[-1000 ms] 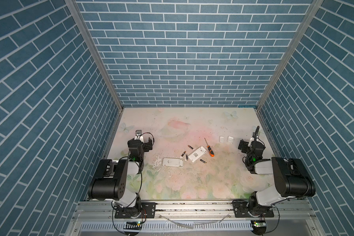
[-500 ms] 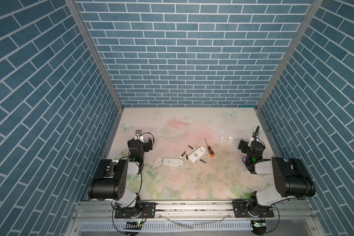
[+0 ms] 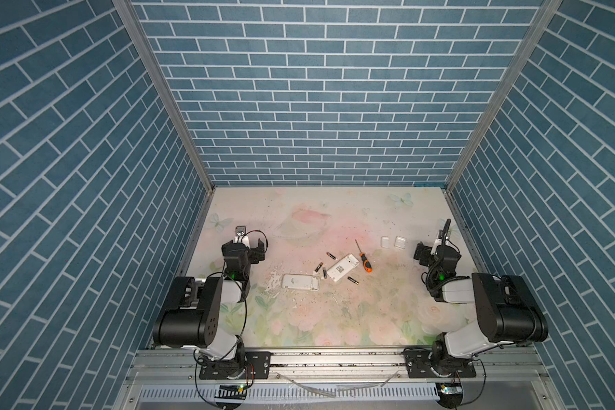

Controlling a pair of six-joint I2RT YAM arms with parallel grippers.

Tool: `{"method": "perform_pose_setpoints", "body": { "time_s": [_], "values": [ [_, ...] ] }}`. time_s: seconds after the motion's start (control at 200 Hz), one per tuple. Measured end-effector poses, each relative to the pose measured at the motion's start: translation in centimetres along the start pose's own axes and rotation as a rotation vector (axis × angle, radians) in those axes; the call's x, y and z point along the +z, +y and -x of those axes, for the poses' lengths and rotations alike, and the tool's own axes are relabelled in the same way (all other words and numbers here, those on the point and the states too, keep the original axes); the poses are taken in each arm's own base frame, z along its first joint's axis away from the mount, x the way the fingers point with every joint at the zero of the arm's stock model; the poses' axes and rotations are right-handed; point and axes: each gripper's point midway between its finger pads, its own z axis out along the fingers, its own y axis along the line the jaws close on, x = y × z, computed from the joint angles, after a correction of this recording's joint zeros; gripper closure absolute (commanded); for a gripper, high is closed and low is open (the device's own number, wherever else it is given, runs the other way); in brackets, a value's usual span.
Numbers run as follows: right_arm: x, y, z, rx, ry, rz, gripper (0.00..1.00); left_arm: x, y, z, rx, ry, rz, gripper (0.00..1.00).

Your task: Unload the batteries from the remote control

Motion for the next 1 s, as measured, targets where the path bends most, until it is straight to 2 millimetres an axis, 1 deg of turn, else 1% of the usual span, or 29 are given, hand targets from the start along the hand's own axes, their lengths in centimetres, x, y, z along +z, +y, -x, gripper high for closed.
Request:
{"method": "perform_pose_setpoints", "body": {
  "time_s": [0.16,0.295,0.38,0.42,0.47,0.51,0.555,0.605,0.67,0.735,0.81,0.875,0.995],
  "values": [
    [0.0,0.0,0.0,0.0,0.0,0.0,0.01,0.1,-0.8,0.2,0.019,0.002,-0.044,0.0],
    [0.0,0.0,0.0,0.0,0.0,0.0,0.01,0.2,-1.1,0.5,0.025,-0.01,-0.061,0.0],
    [0.0,0.0,0.0,0.0,0.0,0.0,0.01,-0.5,-0.8,0.4,0.018,-0.048,-0.049,0.0],
    [0.0,0.0,0.0,0.0,0.0,0.0,0.01,-1.3,-0.5,-0.1,0.01,-0.069,-0.036,0.0],
    [0.0,0.0,0.0,0.0,0.0,0.0,0.01,-2.5,0.1,-1.5,-0.002,-0.077,-0.011,0.0],
    [0.0,0.0,0.0,0.0,0.0,0.0,0.01,-2.9,0.5,-3.0,-0.006,-0.043,0.012,0.0],
    [0.0,0.0,0.0,0.0,0.0,0.0,0.01,-2.8,0.9,-3.5,-0.012,-0.023,0.035,0.0],
    [0.0,0.0,0.0,0.0,0.0,0.0,0.01,-2.4,1.3,-2.9,-0.02,-0.027,0.059,0.0],
    [0.0,0.0,0.0,0.0,0.0,0.0,0.01,-1.4,1.4,-1.1,-0.031,-0.052,0.07,0.0],
    [0.0,0.0,0.0,0.0,0.0,0.0,0.01,-0.5,1.2,0.9,-0.034,-0.078,0.062,0.0],
    [0.0,0.0,0.0,0.0,0.0,0.0,0.01,0.1,0.6,2.2,-0.025,-0.088,0.032,0.0],
    [0.0,0.0,0.0,0.0,0.0,0.0,0.01,0.3,0.2,2.2,-0.015,-0.081,0.011,0.0],
    [0.0,0.0,0.0,0.0,0.0,0.0,0.01,0.4,-0.3,0.9,0.001,-0.031,-0.015,0.0]
  ]
}}
